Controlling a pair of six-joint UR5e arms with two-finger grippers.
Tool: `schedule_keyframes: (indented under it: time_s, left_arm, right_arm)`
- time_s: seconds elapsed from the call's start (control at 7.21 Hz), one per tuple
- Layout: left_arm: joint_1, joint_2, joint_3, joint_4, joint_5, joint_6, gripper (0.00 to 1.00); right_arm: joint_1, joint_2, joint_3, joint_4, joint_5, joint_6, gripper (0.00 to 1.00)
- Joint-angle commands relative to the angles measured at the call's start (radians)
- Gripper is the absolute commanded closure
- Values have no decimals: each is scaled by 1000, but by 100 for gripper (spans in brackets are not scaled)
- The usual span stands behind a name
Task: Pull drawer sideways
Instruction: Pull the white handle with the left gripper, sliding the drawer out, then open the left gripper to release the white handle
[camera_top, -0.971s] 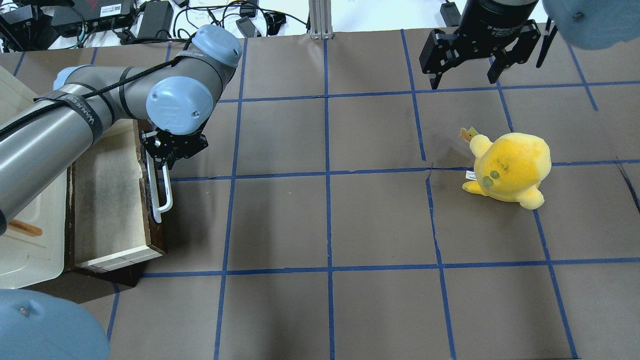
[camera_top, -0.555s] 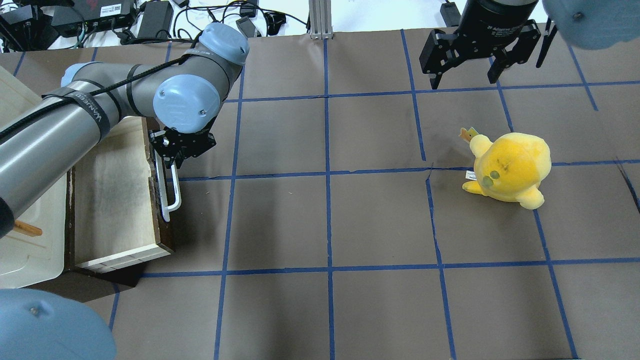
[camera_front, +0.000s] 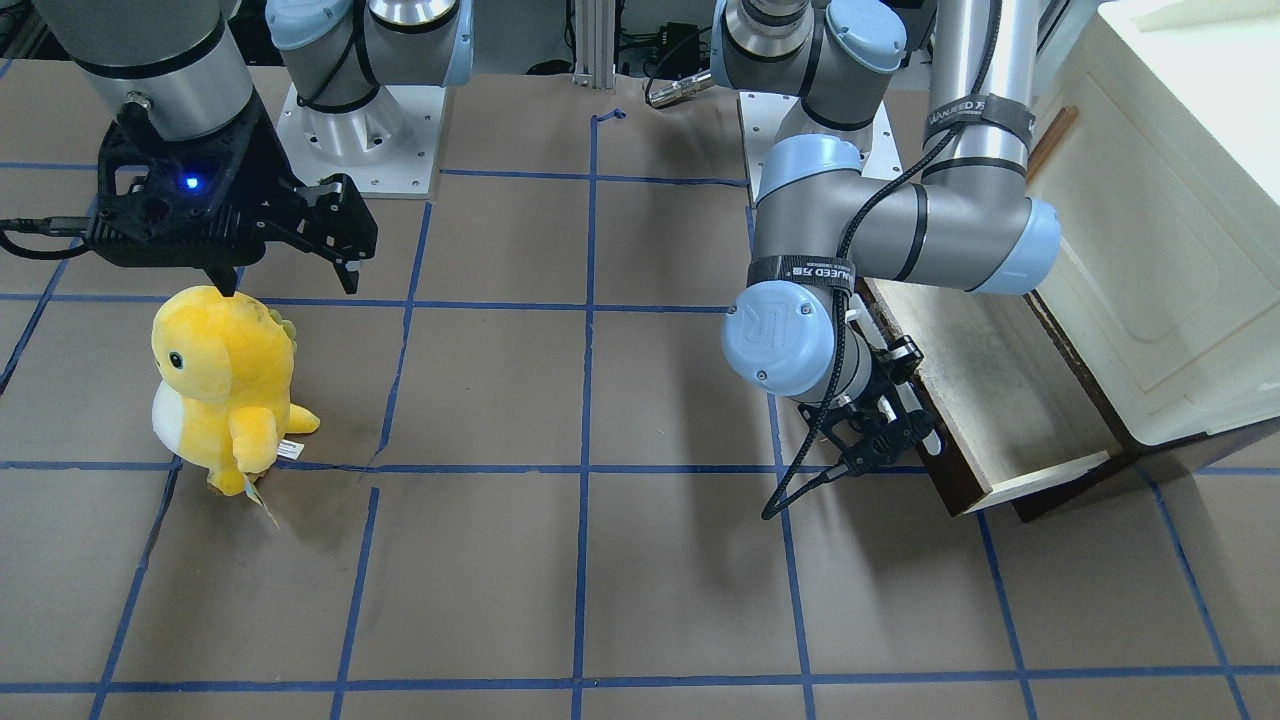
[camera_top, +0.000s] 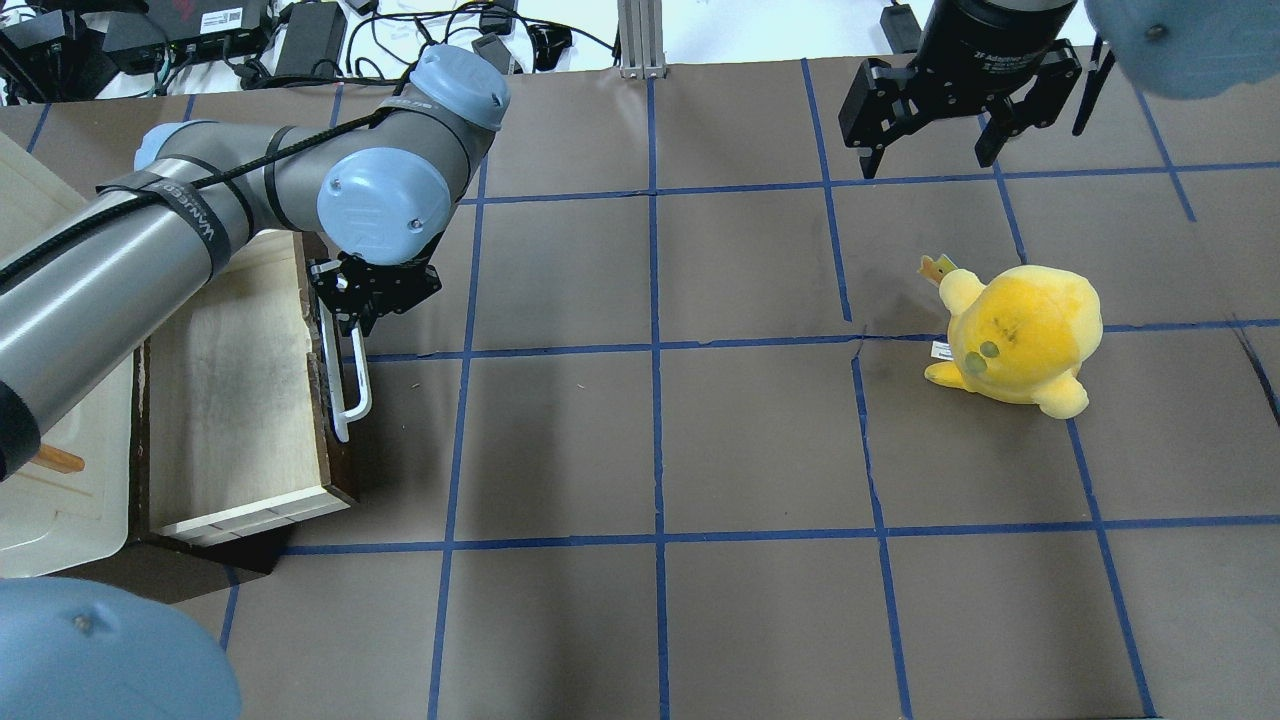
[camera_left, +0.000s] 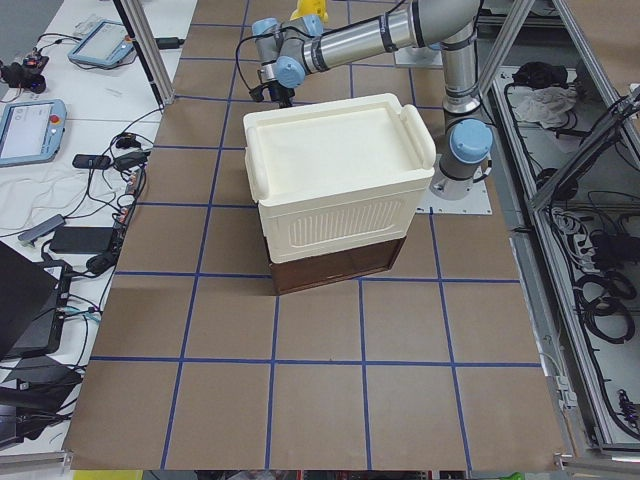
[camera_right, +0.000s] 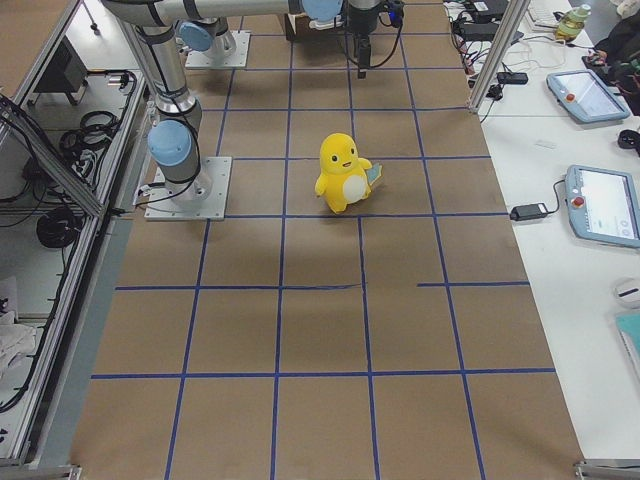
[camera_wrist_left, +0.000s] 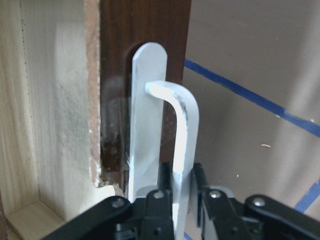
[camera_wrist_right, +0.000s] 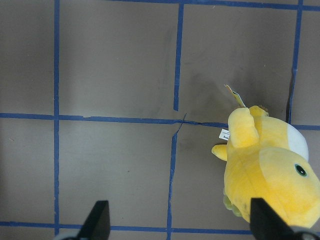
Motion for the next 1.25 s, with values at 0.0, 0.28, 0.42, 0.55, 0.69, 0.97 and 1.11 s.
schedule_keyframes:
  time_s: [0.0,0.28,0.42,0.55,0.69,0.97,1.11]
  left_arm:
    - [-3,8,1,1,-4,1,1]
    - [-9,23,13,1,-35,3,0]
    - [-9,41,36,-22,-84,3,0]
    - [-11,75,67,-46,-145,18,0]
    - [-9,103,96,-69,-200,52,0]
    - [-3,140,160,-65,-314,181,0]
    - [7,167,209,-65,-387,330,0]
  right_arm:
    - [0,0,0,0,-1,0,0]
    - [0,0,0,0,-1,0,0]
    - [0,0,0,0,1,0,0]
    - [0,0,0,0,-1,0,0]
    - [0,0,0,0,1,0,0]
    - [0,0,0,0,1,0,0]
    - [0,0,0,0,1,0,0]
